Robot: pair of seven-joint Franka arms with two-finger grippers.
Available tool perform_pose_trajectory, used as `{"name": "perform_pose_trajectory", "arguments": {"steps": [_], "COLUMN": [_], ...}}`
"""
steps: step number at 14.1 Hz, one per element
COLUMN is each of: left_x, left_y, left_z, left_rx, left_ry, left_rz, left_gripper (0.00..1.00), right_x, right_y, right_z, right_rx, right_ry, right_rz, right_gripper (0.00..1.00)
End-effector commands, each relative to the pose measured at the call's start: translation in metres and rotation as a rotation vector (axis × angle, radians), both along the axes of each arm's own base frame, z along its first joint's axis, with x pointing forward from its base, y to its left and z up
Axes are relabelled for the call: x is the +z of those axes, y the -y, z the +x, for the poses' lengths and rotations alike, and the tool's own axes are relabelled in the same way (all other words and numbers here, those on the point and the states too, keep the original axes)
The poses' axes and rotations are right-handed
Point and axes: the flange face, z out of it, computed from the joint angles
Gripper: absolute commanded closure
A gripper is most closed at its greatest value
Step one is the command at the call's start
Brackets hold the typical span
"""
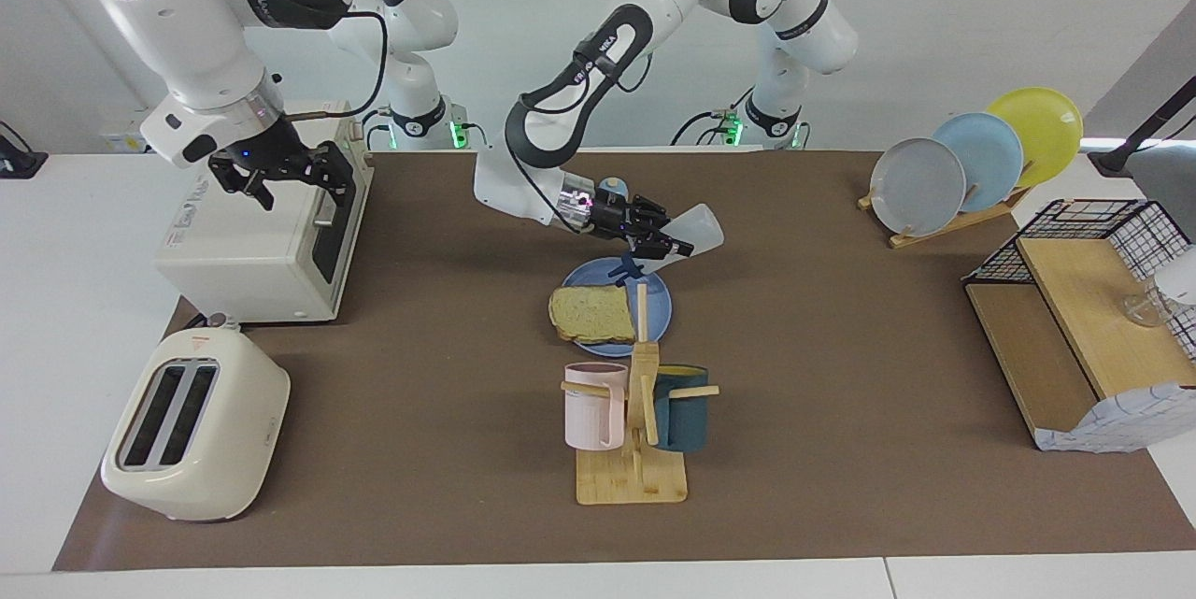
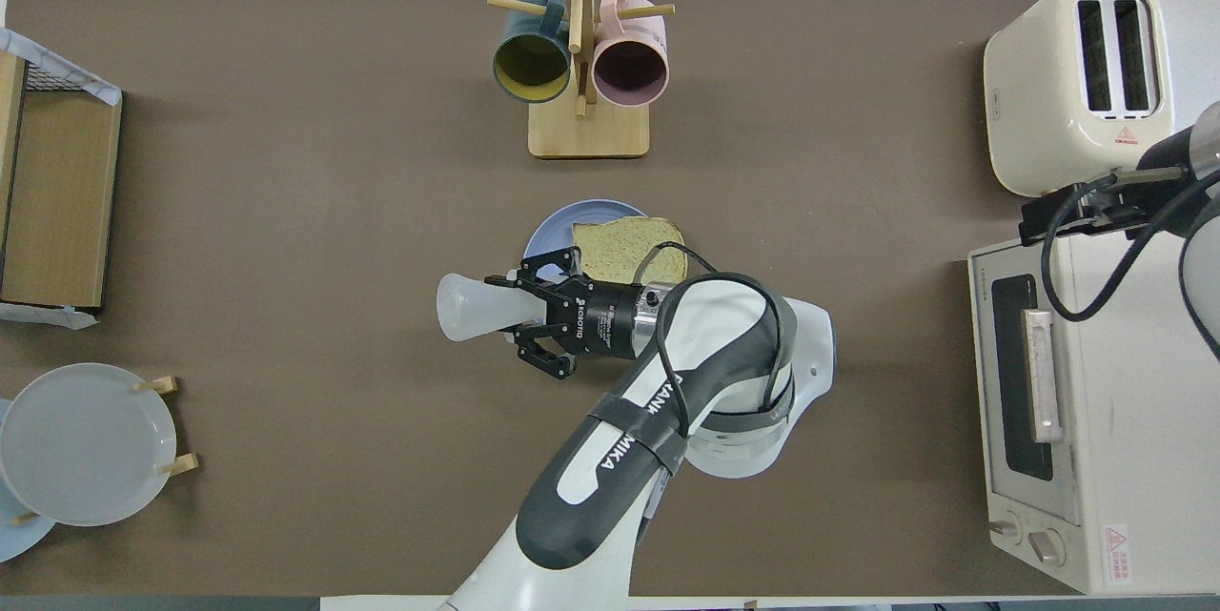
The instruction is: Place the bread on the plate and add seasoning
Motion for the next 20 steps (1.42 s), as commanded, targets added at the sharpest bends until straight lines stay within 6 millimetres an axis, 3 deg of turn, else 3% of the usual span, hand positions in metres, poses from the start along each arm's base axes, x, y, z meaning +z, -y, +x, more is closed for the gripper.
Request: {"name": "perform_pose_trajectory", "arguments": {"steps": [1,4,7,11,13,17,20], "left_x": [0.010,-0.014,-0.038,-0.032,-0.032,-0.029,-0.029], "left_y": [0.021,0.012,-0.016,-0.029,-0.021,0.010,0.007], "left_z": [-0.012,-0.006,0.022,0.045,0.035,-0.005,0.000], "left_rx": [-0.073,-0.153,-0.192,-0.214,-0.228,-0.280,-0.277], "left_ry": [0.068,0.070,0.076,0.118,0.118,0.117,0.116], "left_rz": [0.049,0.093,0.158,0.202,0.203,0.203,0.199], "left_gripper": [1.00,1.00,1.00,1.00,1.00,1.00,1.00], "right_x": [0.005,0.005,0.005,0.005,0.005,0.005,0.005], "right_y": [0.005,0.001,0.003,0.002,0.004,0.003,0.004], "right_z": [-0.004,-0.004,-0.004,-0.004,-0.004,-0.004,-0.004], "right_rx": [-0.026,-0.021,-0.024,-0.023,-0.026,-0.024,-0.026], "right_ry": [0.012,0.014,0.014,0.014,0.014,0.014,0.014], "right_rz": [0.012,0.014,0.014,0.014,0.014,0.014,0.014], "right_gripper": [0.00,0.00,0.00,0.00,0.00,0.00,0.00]}}
